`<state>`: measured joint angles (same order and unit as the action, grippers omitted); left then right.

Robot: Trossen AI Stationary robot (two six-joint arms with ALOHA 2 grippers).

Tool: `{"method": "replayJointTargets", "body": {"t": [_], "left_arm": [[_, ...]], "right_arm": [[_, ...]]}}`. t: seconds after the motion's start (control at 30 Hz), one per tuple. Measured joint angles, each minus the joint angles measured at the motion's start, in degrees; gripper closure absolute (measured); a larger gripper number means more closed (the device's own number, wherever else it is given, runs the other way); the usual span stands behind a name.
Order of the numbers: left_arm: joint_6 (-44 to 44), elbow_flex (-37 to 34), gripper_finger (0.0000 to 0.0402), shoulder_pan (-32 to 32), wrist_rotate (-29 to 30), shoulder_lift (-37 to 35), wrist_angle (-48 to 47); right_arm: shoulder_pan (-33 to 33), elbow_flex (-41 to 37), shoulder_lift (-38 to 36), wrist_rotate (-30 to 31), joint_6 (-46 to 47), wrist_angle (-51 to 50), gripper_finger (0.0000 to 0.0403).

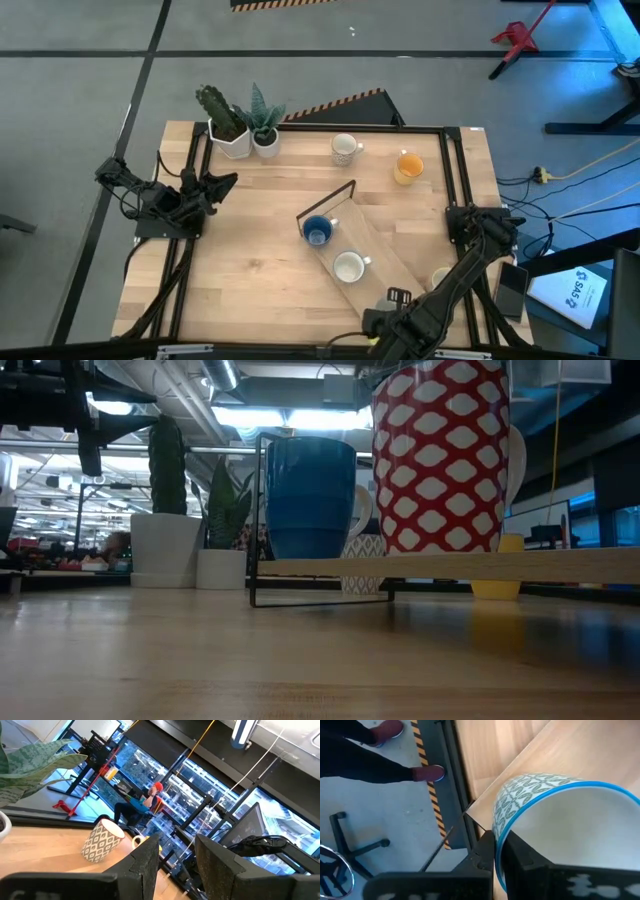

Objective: Place coffee mugs
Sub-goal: Put the green patterned mug on the shelf

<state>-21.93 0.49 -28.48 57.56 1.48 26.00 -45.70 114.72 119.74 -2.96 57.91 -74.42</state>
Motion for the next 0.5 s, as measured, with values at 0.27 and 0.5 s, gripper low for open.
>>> {"method": "replayJointTargets", "body": {"t": [0.27, 0.5], "left_arm": [[0.0, 0.0, 0.0280, 0.0, 0.0, 0.0, 0.1], [-0.2, 0.0, 0.0280, 0.0, 0.3, 0.0, 0.2]], "right_arm": [[1.1, 0.1, 0.6, -0.7, 5.0, 1.3, 0.0403], [1.1, 0.1, 0.6, -0.8, 12.6, 0.4, 0.0403]]}}
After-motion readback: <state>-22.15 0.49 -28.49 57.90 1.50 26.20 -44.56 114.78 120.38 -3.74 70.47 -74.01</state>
